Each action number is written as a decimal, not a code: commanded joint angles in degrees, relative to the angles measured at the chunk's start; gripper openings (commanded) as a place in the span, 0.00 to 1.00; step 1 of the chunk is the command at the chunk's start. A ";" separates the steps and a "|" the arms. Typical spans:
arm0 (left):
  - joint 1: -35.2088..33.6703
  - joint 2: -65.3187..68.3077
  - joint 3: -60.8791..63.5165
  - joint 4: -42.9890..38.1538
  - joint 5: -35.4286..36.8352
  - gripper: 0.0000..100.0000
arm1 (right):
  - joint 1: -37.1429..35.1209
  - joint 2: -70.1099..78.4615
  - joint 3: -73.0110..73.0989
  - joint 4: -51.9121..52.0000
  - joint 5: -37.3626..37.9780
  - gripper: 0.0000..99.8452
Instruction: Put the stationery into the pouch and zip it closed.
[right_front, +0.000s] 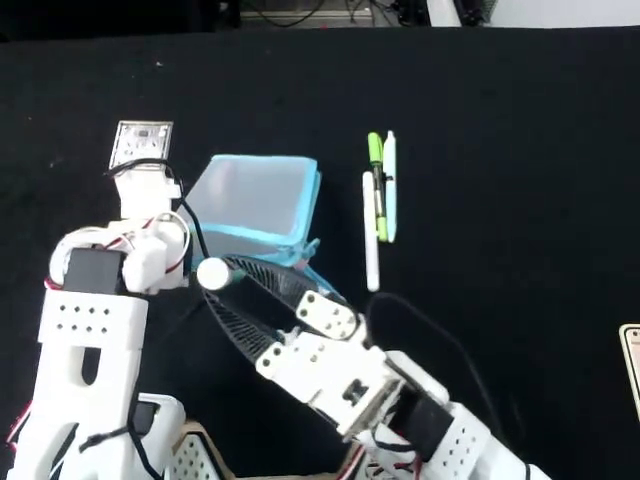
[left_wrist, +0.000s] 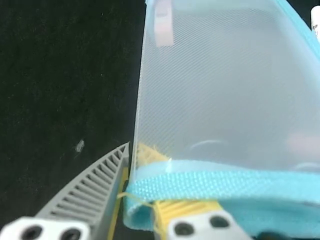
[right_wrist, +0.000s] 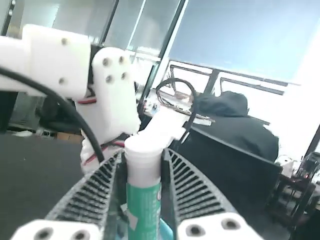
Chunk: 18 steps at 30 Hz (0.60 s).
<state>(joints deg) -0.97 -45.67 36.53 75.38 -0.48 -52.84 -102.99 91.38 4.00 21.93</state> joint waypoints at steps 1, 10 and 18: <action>0.40 0.00 -5.14 3.78 -1.49 0.03 | 4.57 -3.56 0.92 -5.19 0.44 0.01; 0.40 0.00 -10.59 10.11 -1.58 0.03 | 6.86 -3.56 5.14 -6.15 0.62 0.01; -0.04 0.00 -12.44 11.69 -1.58 0.03 | 13.01 -3.56 5.14 -5.63 0.44 0.01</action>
<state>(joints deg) -0.97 -45.49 27.82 86.73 -1.80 -43.52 -102.99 96.75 -0.66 21.93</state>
